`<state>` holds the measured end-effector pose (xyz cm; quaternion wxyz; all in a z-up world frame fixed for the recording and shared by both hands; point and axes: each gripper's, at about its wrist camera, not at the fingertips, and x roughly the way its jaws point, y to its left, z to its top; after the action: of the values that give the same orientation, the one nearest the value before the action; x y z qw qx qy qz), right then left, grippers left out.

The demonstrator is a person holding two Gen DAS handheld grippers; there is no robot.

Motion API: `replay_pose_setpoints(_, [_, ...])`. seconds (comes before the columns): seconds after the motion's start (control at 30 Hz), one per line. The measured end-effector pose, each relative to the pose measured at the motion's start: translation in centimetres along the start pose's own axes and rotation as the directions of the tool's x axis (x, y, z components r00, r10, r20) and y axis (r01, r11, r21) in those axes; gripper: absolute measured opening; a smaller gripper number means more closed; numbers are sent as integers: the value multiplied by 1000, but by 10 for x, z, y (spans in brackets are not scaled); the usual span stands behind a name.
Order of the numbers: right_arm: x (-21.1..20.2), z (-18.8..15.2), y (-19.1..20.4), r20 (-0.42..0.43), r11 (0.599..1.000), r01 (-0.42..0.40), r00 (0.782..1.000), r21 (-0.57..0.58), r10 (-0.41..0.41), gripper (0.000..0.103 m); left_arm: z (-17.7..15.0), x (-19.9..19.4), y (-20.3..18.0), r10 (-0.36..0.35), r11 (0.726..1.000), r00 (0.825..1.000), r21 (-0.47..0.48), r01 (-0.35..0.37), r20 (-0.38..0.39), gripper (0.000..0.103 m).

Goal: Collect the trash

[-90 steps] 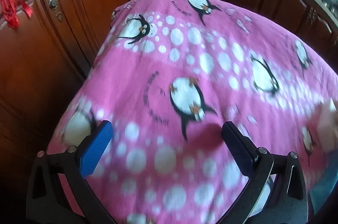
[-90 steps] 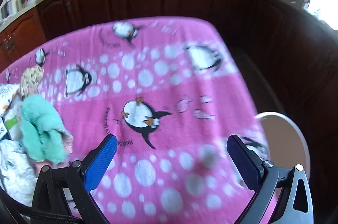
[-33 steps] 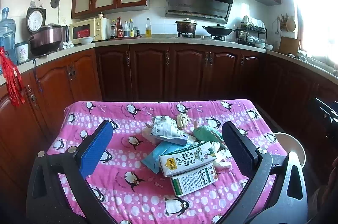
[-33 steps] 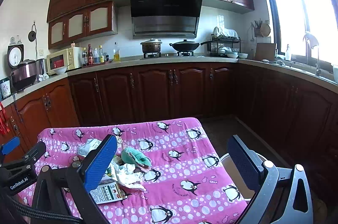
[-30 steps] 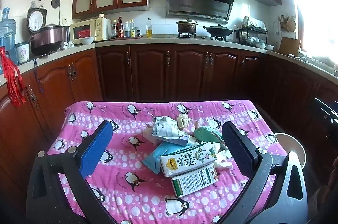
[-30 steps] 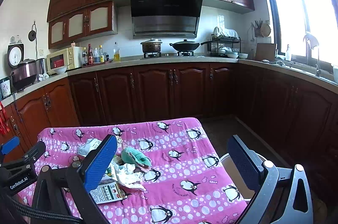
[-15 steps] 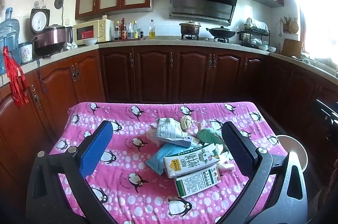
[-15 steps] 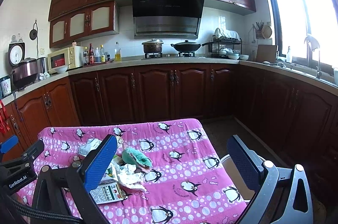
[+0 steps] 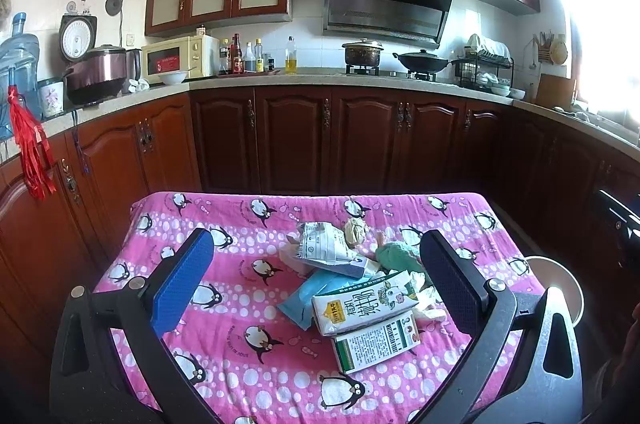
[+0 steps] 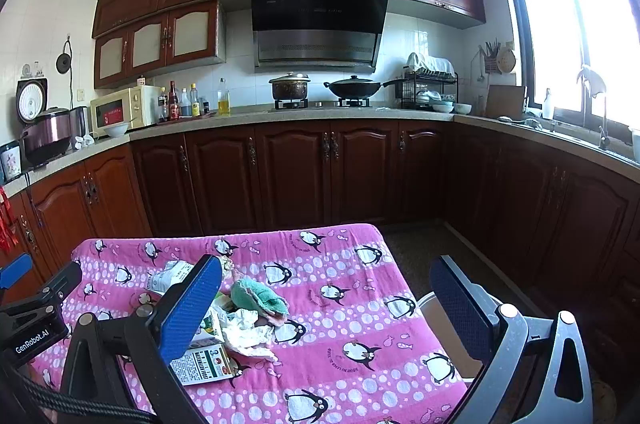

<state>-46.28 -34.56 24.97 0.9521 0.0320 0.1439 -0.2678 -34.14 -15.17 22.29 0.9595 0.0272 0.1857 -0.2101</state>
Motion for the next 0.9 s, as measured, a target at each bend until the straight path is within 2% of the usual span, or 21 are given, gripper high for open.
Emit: replay_pose_setpoints(0.9, [5,-4,5,-19,1000,-6,1000,-5,6,103,-2,7,1,10,1000,1000,6,-10,-23,103])
